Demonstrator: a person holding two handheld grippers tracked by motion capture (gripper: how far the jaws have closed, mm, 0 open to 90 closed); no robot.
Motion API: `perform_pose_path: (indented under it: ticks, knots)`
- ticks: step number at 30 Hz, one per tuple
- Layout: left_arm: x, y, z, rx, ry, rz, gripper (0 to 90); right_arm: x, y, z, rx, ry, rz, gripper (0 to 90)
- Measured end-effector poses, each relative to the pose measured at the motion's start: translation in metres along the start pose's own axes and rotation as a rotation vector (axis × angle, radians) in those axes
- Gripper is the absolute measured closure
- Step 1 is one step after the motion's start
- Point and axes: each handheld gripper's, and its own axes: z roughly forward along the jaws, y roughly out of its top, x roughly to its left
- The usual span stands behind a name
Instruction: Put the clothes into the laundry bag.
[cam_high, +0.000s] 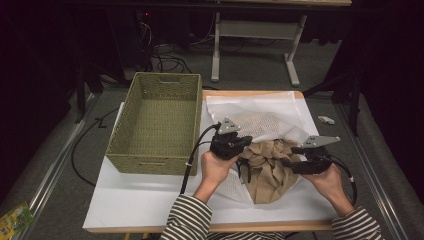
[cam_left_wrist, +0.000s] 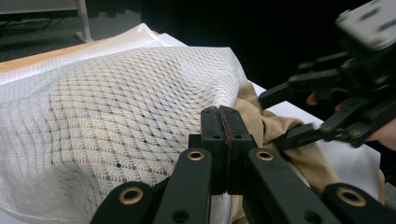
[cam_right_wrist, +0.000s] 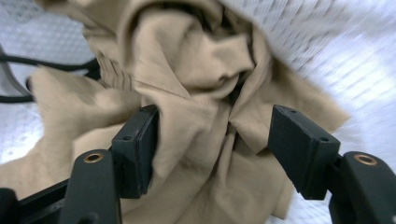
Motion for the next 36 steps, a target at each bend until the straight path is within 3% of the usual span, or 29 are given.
perform_pose_path:
  ticks: [4,7,9,11,17,21,27,32,36]
  knots:
    - [-0.001,0.001,0.001,0.001,-0.004,0.0,90.0,-0.003,-0.002,0.023,0.062,0.018,0.021,36.8]
    - [-0.002,0.002,0.003,0.002,-0.005,0.004,90.0,0.002,0.0,0.035,0.074,0.037,0.001,59.8]
    - [-0.004,0.002,0.004,-0.002,-0.007,0.006,90.0,0.005,0.001,0.039,0.057,0.077,-0.017,76.8]
    - [-0.004,0.003,0.005,-0.001,-0.009,0.006,90.0,0.008,0.003,0.036,0.034,0.092,-0.031,83.8]
    - [-0.005,0.005,0.005,-0.016,-0.032,-0.014,90.0,0.016,0.01,0.023,-0.06,0.112,-0.066,86.5]
    - [-0.008,0.009,0.004,-0.021,-0.063,-0.013,90.0,0.025,0.023,0.025,-0.084,0.106,-0.083,86.6]
    - [-0.008,0.01,0.0,-0.026,-0.069,-0.01,90.0,0.021,0.036,0.047,-0.071,0.054,-0.045,86.6]
    - [-0.015,0.011,-0.004,-0.033,-0.072,0.021,90.0,0.011,0.036,0.074,-0.021,-0.06,-0.033,86.4]
    - [-0.012,0.01,-0.005,-0.026,-0.05,0.02,90.0,0.004,0.035,0.079,-0.022,-0.08,-0.007,83.7]
